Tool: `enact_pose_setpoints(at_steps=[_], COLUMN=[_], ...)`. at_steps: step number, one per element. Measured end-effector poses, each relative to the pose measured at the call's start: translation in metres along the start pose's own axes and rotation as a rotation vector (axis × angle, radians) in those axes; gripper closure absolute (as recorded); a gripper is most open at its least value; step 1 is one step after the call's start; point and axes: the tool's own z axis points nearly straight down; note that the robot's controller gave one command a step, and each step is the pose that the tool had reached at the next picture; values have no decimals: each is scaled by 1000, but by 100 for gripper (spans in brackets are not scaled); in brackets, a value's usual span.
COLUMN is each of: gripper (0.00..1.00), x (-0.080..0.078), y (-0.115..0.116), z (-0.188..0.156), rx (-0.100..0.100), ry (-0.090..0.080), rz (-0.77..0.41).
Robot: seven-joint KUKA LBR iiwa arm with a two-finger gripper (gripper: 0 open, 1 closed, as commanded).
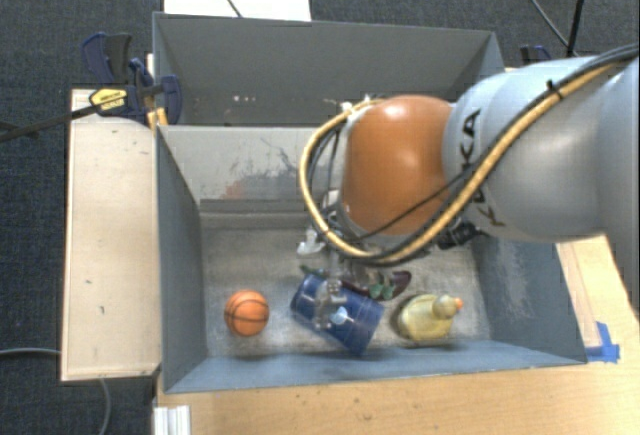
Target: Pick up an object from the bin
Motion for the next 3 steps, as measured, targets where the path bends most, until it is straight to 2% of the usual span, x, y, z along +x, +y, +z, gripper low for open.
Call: enact_pose_setpoints(at_steps=[1,2,3], gripper=[0,0,100], x=[20,12,16], y=[-9,-48,-70], z=[54,79,94], rx=[-1,0,4], ry=[-2,3,-7], rz=[-25,-16,-11])
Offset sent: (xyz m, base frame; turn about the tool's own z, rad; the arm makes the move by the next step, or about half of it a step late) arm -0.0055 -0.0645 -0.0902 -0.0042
